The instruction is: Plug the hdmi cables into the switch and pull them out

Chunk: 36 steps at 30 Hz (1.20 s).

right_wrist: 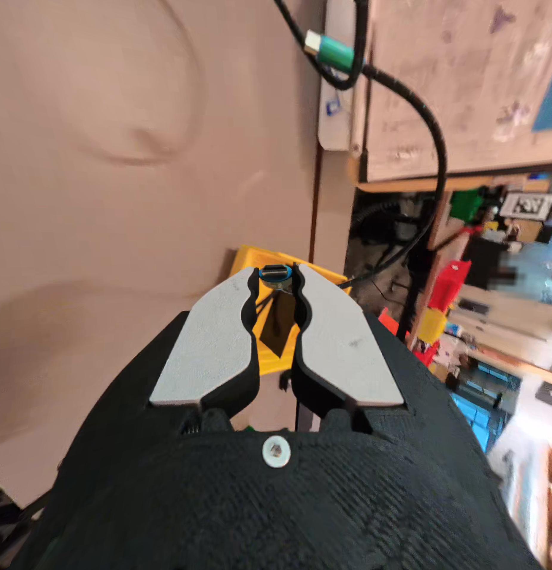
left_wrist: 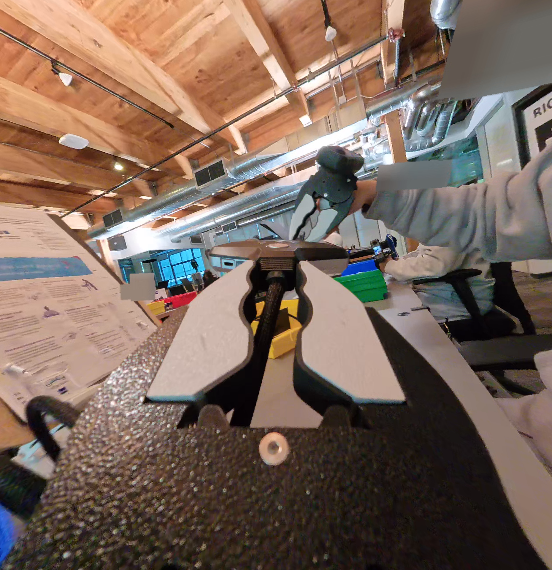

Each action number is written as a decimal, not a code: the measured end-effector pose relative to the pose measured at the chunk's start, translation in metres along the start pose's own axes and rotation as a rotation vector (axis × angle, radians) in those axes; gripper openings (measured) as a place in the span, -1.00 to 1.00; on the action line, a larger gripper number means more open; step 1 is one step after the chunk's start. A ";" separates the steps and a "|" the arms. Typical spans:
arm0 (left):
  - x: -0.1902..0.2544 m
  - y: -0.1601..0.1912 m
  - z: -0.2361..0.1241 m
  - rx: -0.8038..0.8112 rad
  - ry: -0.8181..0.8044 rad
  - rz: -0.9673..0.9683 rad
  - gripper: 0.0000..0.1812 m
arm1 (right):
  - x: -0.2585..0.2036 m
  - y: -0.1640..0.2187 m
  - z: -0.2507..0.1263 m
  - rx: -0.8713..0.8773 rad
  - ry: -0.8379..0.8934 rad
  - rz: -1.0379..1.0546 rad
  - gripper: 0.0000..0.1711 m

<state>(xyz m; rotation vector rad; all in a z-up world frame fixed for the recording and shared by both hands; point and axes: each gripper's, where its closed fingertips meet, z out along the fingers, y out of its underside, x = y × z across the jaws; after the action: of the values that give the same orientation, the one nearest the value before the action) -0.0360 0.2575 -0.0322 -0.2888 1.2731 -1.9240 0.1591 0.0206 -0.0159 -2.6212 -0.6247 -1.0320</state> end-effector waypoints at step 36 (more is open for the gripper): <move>0.025 0.021 0.027 -0.086 0.092 -0.032 -0.76 | 0.009 0.102 0.091 0.461 -0.165 0.907 -0.76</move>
<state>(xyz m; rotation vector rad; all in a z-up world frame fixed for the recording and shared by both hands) -0.0268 0.2181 -0.0433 -0.2685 1.4212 -1.9315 0.2668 -0.0316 -0.0824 -2.1712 0.2861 -0.3342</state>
